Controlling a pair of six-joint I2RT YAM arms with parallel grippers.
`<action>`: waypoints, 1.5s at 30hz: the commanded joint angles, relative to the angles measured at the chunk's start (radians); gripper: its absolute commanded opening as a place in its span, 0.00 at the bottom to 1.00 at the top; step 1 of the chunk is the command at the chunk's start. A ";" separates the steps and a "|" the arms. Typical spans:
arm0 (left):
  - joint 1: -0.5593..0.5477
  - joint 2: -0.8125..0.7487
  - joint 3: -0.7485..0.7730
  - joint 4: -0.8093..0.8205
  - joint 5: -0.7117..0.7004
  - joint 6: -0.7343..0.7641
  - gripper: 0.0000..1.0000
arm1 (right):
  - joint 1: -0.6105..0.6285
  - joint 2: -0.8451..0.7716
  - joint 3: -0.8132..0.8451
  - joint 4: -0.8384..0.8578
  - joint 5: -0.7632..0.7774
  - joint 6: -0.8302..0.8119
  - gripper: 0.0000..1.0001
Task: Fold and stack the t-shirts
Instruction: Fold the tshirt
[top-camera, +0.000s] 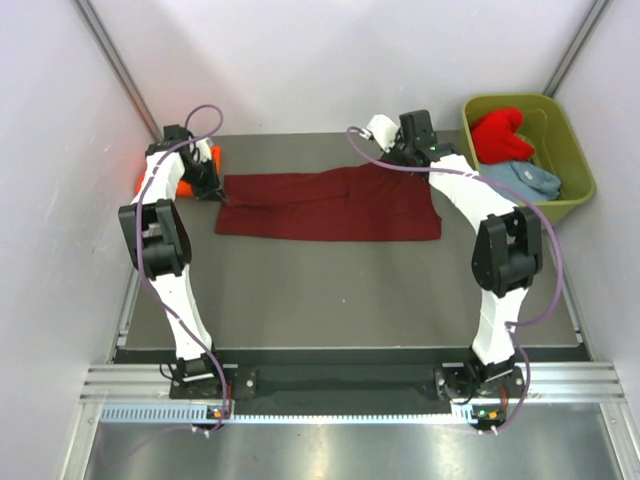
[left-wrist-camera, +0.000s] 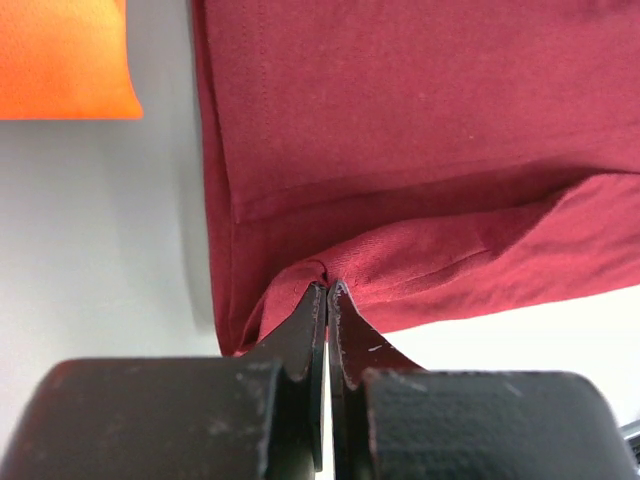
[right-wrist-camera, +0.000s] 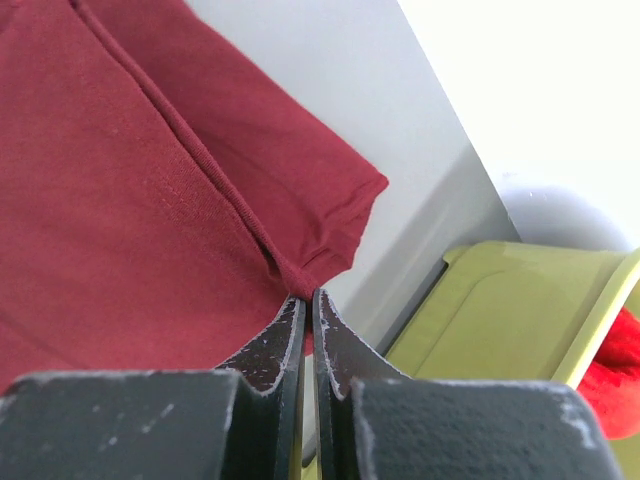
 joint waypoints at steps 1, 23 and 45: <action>0.007 0.010 0.045 0.003 -0.015 -0.005 0.00 | -0.027 0.037 0.086 0.019 0.030 -0.014 0.00; 0.007 0.043 0.069 0.058 -0.116 -0.037 0.38 | -0.053 0.280 0.287 0.024 0.142 -0.031 0.33; 0.007 0.022 -0.060 0.011 -0.105 -0.019 0.56 | -0.154 0.126 0.114 -0.177 -0.289 0.750 0.73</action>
